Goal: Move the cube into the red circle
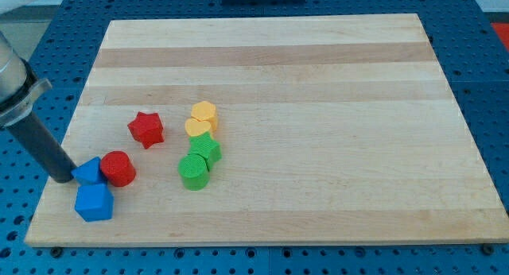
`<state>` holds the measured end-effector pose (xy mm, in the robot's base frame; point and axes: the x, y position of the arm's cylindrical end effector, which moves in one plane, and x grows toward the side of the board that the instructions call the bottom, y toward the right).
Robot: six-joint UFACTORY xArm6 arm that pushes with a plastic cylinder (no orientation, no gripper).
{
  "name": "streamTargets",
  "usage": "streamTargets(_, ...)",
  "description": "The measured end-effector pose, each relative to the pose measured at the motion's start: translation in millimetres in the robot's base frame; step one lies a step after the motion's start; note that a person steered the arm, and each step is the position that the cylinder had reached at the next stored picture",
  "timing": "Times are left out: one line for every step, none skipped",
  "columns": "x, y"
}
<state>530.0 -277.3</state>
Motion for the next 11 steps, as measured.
streamTargets(4, -10)
streamTargets(45, -12)
streamTargets(88, -9)
streamTargets(88, -7)
streamTargets(87, 14)
streamTargets(87, 23)
streamTargets(87, 23)
streamTargets(56, 44)
streamTargets(40, 45)
streamTargets(9, 45)
streamTargets(-28, 45)
